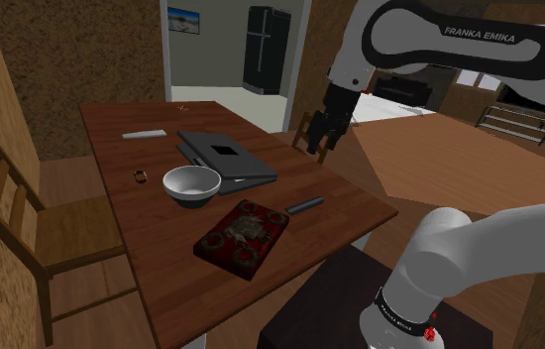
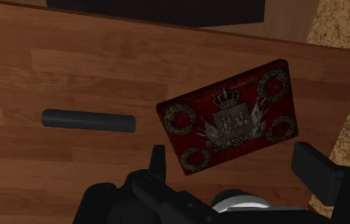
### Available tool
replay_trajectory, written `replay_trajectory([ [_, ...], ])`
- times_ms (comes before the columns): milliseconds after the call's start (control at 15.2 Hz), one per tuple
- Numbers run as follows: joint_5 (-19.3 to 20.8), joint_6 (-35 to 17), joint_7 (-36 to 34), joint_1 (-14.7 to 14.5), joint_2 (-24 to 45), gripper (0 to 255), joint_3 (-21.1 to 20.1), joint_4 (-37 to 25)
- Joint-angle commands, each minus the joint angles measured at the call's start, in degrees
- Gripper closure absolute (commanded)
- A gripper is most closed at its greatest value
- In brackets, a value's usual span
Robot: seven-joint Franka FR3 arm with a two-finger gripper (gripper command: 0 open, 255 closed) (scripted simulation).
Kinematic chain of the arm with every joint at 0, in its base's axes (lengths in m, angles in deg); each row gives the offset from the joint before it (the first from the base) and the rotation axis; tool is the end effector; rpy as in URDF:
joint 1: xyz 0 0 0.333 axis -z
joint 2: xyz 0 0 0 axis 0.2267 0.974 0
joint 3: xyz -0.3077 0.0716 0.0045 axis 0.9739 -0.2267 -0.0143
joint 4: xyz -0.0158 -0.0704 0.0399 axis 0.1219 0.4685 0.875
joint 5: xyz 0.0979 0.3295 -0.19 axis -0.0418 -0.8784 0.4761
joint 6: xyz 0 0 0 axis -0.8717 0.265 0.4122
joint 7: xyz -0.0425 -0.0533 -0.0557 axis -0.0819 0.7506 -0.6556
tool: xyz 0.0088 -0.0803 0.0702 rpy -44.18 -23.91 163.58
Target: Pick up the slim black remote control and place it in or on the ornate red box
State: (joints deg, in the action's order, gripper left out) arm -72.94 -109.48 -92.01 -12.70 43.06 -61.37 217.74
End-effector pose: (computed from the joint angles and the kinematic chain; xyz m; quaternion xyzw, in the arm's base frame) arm 0.3103 0.0090 0.5924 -0.9979 0.0266 -0.0394 0.0440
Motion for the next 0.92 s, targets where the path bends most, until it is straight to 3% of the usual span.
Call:
replay_trajectory([
  [0,0.0,0.0,0.0,0.0,0.0,0,0.0,0.0],
  [462,7.0,-6.4,22.8,-2.6,0.5,0,10.3,8.5],
  [858,13.3,-13.7,42.3,-4.7,6.6,0,19.7,11.4],
])
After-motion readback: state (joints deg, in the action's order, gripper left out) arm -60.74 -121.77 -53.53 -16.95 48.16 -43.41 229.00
